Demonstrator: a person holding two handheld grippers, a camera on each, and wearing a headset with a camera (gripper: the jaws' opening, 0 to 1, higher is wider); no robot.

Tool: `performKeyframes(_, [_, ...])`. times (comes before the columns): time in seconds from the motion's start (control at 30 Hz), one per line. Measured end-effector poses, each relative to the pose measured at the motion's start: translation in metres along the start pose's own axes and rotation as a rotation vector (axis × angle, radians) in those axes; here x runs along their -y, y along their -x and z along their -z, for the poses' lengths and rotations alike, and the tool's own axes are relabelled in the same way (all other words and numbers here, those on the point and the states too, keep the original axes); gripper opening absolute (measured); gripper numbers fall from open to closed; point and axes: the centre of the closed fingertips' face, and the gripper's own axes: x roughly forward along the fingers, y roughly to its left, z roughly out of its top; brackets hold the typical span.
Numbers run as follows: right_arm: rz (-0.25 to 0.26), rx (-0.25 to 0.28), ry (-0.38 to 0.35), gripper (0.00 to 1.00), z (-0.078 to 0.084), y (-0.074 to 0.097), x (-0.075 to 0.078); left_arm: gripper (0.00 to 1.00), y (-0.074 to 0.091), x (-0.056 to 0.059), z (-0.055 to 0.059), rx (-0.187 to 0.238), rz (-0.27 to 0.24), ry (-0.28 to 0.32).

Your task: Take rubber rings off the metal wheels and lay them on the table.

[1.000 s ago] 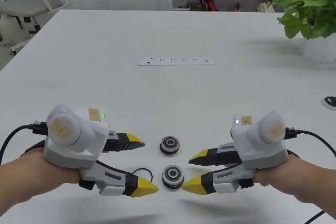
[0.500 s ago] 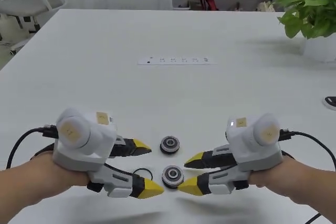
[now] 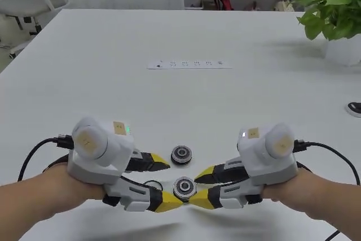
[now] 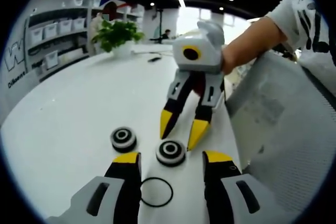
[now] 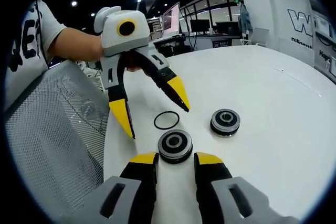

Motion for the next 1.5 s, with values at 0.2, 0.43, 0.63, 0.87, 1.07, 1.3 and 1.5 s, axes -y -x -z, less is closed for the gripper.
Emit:
performKeyframes(0.2, [0.004, -0.007, 0.005, 0.2, 0.002, -0.001, 0.001, 0.44, -0.004, 0.003, 0.0, -0.007, 0.013, -0.004])
performKeyframes(0.43, [0.003, -0.014, 0.008, 0.18, 0.004, -0.001, 0.002, 0.39, -0.01, 0.006, 0.002, -0.017, 0.023, -0.011])
performKeyframes(0.63, [0.004, -0.016, 0.01, 0.15, 0.005, -0.001, 0.002, 0.34, -0.013, 0.006, 0.002, -0.026, 0.025, -0.016])
performKeyframes(0.87, [0.002, -0.017, 0.009, 0.15, 0.005, -0.001, 0.001, 0.29, -0.015, 0.006, 0.003, -0.033, 0.022, -0.02])
performKeyframes(1.07, [0.004, -0.015, 0.014, 0.14, 0.006, -0.001, 0.002, 0.23, -0.017, 0.006, 0.004, -0.041, 0.017, -0.025])
performKeyframes(1.3, [0.006, -0.015, 0.016, 0.13, 0.006, -0.001, 0.002, 0.2, -0.02, 0.004, 0.004, -0.039, 0.005, -0.023])
performKeyframes(1.5, [0.008, -0.017, 0.018, 0.12, 0.007, 0.0, 0.002, 0.15, -0.021, -0.001, 0.003, -0.04, -0.018, -0.024])
